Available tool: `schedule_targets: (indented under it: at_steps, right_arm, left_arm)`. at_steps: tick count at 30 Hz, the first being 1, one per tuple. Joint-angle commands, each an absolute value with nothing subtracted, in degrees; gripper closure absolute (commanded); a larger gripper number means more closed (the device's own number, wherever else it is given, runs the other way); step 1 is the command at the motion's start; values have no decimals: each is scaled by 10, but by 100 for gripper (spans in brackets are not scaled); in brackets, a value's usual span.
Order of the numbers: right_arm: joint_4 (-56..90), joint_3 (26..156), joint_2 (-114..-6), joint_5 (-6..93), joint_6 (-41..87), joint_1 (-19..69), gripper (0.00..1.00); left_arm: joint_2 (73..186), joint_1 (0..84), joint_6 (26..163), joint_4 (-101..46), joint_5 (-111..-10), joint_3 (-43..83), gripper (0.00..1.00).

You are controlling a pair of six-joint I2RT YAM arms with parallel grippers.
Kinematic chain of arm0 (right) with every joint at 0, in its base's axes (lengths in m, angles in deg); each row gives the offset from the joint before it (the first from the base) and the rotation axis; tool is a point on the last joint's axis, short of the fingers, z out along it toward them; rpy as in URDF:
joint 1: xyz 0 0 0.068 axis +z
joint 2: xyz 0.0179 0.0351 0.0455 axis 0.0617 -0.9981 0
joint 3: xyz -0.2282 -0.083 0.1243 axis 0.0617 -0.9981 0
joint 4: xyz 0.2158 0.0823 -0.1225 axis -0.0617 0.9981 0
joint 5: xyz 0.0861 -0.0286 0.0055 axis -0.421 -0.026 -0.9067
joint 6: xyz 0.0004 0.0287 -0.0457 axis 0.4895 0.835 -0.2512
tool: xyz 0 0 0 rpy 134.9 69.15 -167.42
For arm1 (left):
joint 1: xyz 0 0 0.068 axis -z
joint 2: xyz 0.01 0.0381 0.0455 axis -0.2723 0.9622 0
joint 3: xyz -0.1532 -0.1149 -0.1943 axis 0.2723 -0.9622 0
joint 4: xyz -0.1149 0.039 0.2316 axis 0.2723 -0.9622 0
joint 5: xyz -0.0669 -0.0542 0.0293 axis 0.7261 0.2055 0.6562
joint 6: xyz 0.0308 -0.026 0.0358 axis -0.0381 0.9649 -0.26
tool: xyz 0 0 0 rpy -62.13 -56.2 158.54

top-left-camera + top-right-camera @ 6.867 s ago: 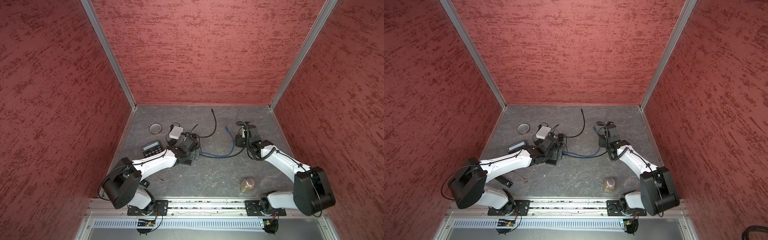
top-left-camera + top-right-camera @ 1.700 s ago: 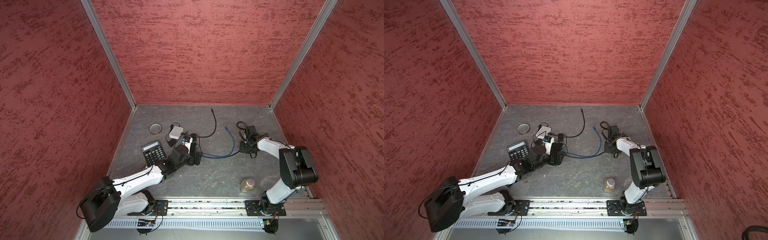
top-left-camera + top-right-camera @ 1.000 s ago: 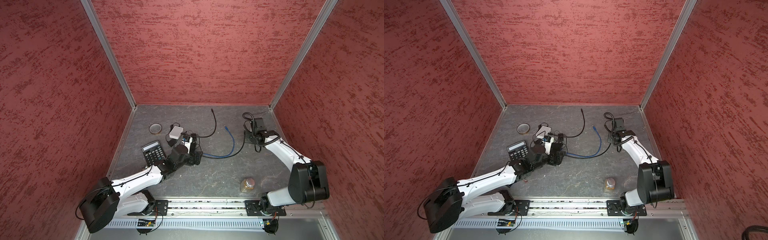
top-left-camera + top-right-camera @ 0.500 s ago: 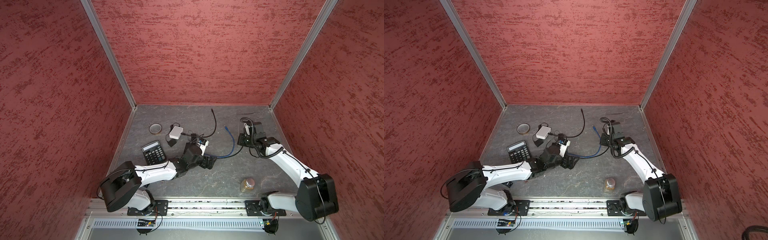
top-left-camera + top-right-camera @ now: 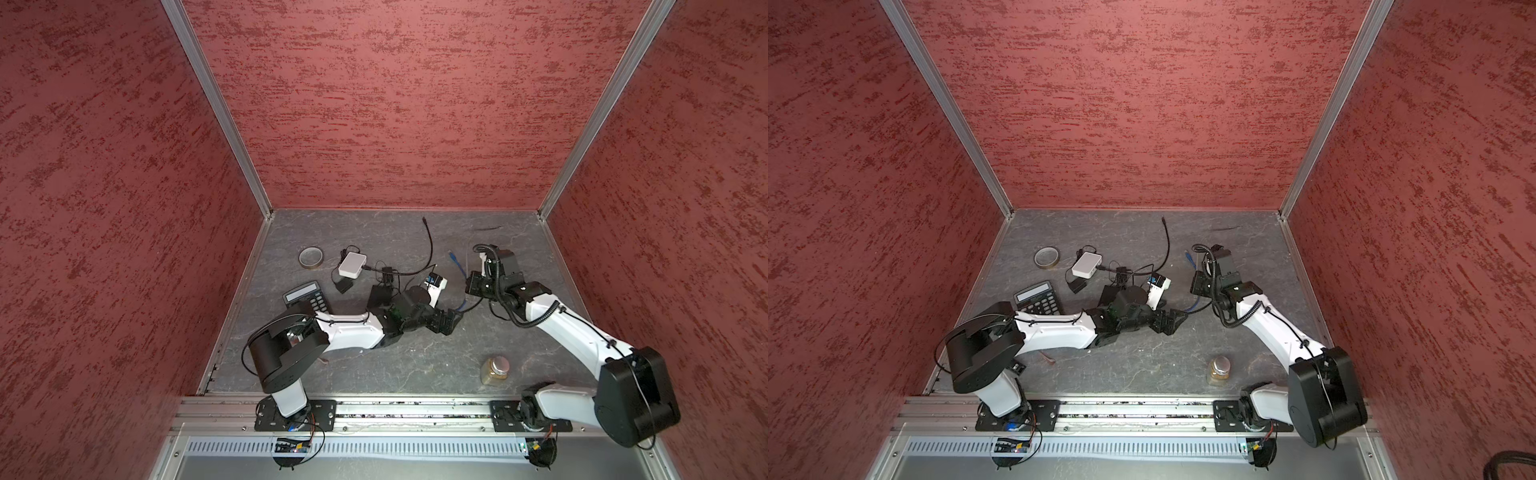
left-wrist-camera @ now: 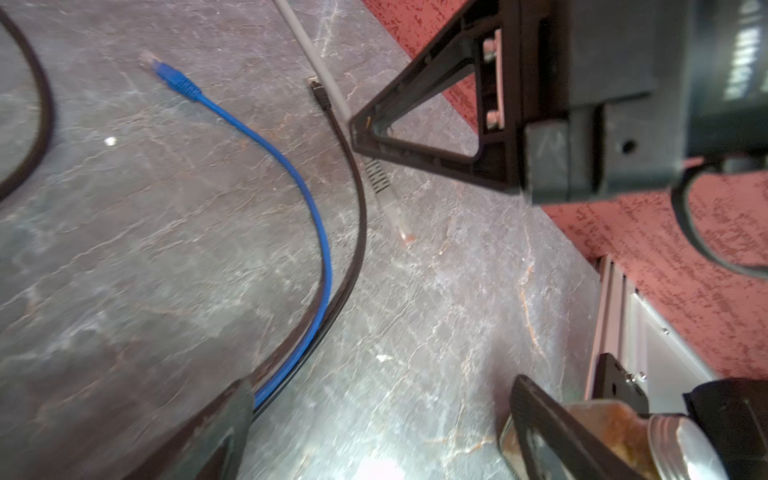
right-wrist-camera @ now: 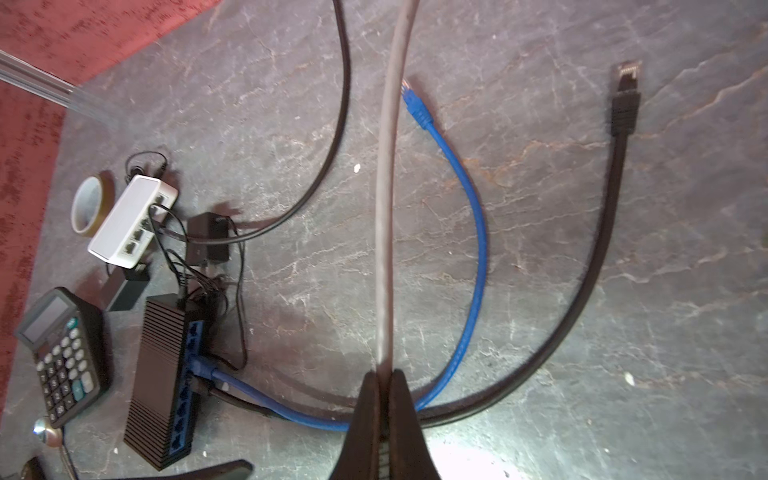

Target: Insert the plug into the switch port

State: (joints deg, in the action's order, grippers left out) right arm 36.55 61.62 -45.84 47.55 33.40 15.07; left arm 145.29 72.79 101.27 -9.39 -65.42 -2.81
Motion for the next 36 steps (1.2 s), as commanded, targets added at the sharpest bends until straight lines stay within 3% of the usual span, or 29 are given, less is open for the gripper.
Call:
schedule_targets:
  at_steps: [1,19,23,30,34,36]
  right_arm:
    - [326,613,-437,465,356,158,100]
    - [303,585,-406,445,354,159,100]
    - [287,580,-403,431,354,159,100]
    - [280,575,-404,421,352,159,100]
    - [279,573,-404,418,352,159,100]
    - [279,573,-404,419,351,158,100]
  left_arm:
    - [1477,731,1031,-59,-640,-3,7]
    - [1570,698,1058,-65,-586,102,47]
    - [1587,695,1059,-74,-572,119,64]
    - [1605,689,1070,-63,-552,130,64]
    - [1609,687,1072,-65,-548,136,78]
    - [1610,686,1071,-66,-550,137,79]
